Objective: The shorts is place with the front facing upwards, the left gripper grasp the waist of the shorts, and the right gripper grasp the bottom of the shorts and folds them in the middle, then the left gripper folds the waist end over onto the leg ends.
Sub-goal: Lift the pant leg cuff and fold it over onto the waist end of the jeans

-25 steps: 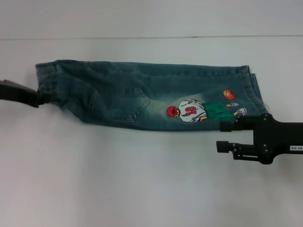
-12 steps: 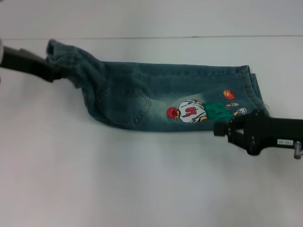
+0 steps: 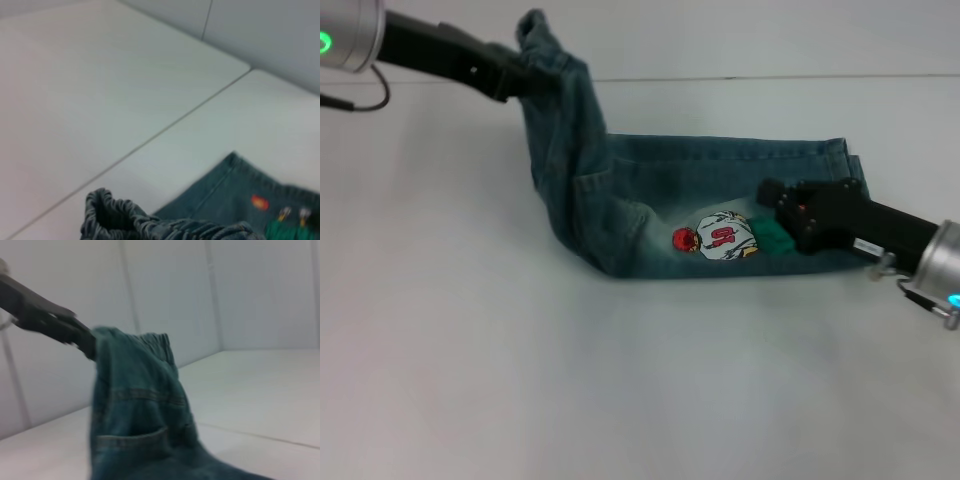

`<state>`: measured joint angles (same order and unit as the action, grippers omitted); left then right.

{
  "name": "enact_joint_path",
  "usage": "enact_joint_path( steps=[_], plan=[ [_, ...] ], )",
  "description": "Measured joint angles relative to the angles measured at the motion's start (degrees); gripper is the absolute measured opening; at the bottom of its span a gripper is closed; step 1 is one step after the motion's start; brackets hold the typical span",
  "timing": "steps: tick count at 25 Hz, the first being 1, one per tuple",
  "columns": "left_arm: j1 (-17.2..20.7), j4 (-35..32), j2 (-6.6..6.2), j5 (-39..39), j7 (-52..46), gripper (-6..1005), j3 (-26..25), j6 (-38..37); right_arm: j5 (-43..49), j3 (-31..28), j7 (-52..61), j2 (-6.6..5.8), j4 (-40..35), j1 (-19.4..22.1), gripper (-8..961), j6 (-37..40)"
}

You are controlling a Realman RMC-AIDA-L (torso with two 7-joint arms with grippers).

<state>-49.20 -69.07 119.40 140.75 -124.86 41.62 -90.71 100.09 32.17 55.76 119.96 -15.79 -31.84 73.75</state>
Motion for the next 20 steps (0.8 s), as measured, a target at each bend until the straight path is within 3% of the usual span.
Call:
enact_joint_path(
  steps=[1, 6, 11, 20],
  plan=[
    [0.00, 0.00, 0.00, 0.00, 0.00, 81, 0.00, 0.00, -4.81, -0.16, -5.60, 0.14, 4.44, -1.07, 33, -3.87],
    [-2.42, -0.02, 0.46, -0.83, -1.24, 81, -0.01, 0.05, -16.62, -0.39, -19.53, 0.57, 14.46, -3.57, 33, -8.25],
    [-4.05, 0.11, 0.29, -3.35, -3.97, 81, 0.04, -0.09, -21.03, -3.32, -28.55, 0.96, 21.89, -6.43, 34, -10.07],
    [-5.75, 0.59, -1.67, -10.35, -6.85, 80, 0.09, -1.53, -20.63, -9.56, -39.50, 1.11, 28.29, -11.72, 34, -17.23]
  ],
)
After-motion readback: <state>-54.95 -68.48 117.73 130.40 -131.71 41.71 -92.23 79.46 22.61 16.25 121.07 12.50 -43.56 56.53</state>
